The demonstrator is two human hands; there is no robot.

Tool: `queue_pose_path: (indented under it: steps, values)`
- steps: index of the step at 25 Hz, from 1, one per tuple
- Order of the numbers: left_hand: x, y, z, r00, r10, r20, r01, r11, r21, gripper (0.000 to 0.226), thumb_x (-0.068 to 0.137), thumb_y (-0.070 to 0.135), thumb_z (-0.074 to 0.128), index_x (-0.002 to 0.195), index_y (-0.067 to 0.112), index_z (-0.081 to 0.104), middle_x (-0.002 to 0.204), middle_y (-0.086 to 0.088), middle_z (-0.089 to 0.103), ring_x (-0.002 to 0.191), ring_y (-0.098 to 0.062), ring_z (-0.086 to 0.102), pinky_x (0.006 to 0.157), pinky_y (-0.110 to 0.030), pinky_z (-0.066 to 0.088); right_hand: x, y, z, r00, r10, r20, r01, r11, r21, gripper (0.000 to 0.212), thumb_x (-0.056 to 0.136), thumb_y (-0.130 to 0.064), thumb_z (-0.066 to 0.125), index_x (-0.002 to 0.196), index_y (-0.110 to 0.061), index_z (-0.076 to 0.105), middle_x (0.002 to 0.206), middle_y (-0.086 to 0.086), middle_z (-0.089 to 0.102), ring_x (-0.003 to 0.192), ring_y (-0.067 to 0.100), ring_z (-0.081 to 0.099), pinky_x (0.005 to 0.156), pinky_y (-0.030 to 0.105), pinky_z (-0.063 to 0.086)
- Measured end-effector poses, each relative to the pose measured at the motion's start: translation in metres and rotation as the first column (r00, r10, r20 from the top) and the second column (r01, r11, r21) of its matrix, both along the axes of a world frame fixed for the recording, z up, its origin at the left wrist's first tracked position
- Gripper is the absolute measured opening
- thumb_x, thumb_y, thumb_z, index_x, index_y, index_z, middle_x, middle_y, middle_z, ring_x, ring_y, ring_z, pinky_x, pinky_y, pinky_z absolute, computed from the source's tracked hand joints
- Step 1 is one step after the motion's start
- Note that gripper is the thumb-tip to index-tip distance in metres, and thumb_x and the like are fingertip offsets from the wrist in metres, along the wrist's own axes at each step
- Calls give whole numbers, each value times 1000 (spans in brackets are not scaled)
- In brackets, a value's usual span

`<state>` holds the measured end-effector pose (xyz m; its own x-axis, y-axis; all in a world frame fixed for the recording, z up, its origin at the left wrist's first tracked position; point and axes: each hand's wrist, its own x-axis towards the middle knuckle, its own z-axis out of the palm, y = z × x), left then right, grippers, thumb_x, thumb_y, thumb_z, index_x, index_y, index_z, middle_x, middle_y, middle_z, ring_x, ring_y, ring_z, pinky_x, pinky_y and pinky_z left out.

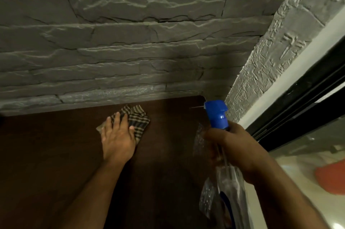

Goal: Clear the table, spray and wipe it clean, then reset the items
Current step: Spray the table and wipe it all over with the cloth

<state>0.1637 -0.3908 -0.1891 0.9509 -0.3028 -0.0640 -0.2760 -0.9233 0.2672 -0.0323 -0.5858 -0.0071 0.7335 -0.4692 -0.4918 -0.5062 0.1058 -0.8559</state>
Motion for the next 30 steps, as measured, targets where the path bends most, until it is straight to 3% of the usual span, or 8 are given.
queue_pose_path:
  steps: [6, 10, 13, 18, 23, 26, 28, 30]
  values:
    - [1, -4, -1, 1000, -19, 11, 19, 999, 27, 55, 101, 41, 28, 152, 21, 22, 162, -5, 12, 149, -30, 1, 119, -51, 7, -25, -6, 3, 992, -114, -59, 114, 993, 4, 20, 84, -8, 62, 85, -23, 48, 59, 13, 56, 50, 25, 53, 51, 36, 47]
    - [1, -4, 1, 1000, -25, 3, 24, 999, 32, 55, 101, 42, 27, 152, 22, 22, 162, -5, 11, 149, -30, 0, 119, -50, 6, -32, 40, -14, 992, 51, -113, -39, 993, 111, 18, 80, -5, 64, 94, -7, 53, 53, 12, 55, 43, 21, 50, 47, 31, 44]
    - [2, -3, 2, 1000, -26, -5, 26, 999, 37, 55, 101, 43, 26, 152, 22, 20, 162, -4, 9, 149, -30, -1, 119, -49, 5, -38, 70, -23, 986, 110, -128, -81, 974, 213, 30, 70, -15, 72, 94, -19, 55, 57, 9, 60, 46, 20, 55, 49, 30, 49]
    - [4, -3, 2, 999, -31, -13, 32, 998, 56, 56, 101, 42, 27, 153, 22, 19, 163, -4, 8, 149, -30, -1, 119, -50, 5, -71, 50, -28, 974, -90, -210, 112, 989, 93, 26, 79, -4, 67, 88, -24, 54, 66, 9, 63, 49, 18, 59, 50, 28, 50]
    - [-14, -14, 10, 996, 11, -94, -6, 998, 60, 57, 102, 42, 27, 154, 23, 14, 163, -3, 1, 149, -29, -7, 120, -50, 3, -82, 47, -19, 983, 51, -176, -22, 986, 163, 47, 53, -23, 75, 96, -28, 59, 75, 14, 69, 67, 30, 66, 77, 47, 56]
    - [-78, -35, 17, 984, -148, -96, 151, 988, 21, 57, 100, 45, 21, 153, 28, 9, 162, 3, -5, 148, -25, -13, 120, -47, 2, -78, 49, -21, 995, -24, -101, 53, 953, 298, 54, 52, -13, 72, 103, -20, 59, 66, 14, 64, 59, 28, 61, 63, 40, 55]
    - [-134, -44, 21, 931, -352, -101, 355, 935, 19, 59, 95, 50, 7, 151, 32, 5, 160, 8, -12, 146, -21, -19, 121, -45, -1, -76, 44, -18, 993, -96, -71, 114, 937, 330, 40, 65, -3, 73, 102, -14, 60, 61, 16, 62, 54, 27, 59, 53, 34, 51]
    - [-151, -48, 25, 873, -477, -103, 480, 877, 8, 63, 90, 52, -2, 151, 34, 5, 159, 10, -13, 146, -18, -20, 120, -44, -5, -75, 35, -18, 988, -134, -79, 150, 949, 278, 31, 75, 7, 70, 88, -18, 59, 46, 2, 63, 41, 12, 59, 43, 20, 49]
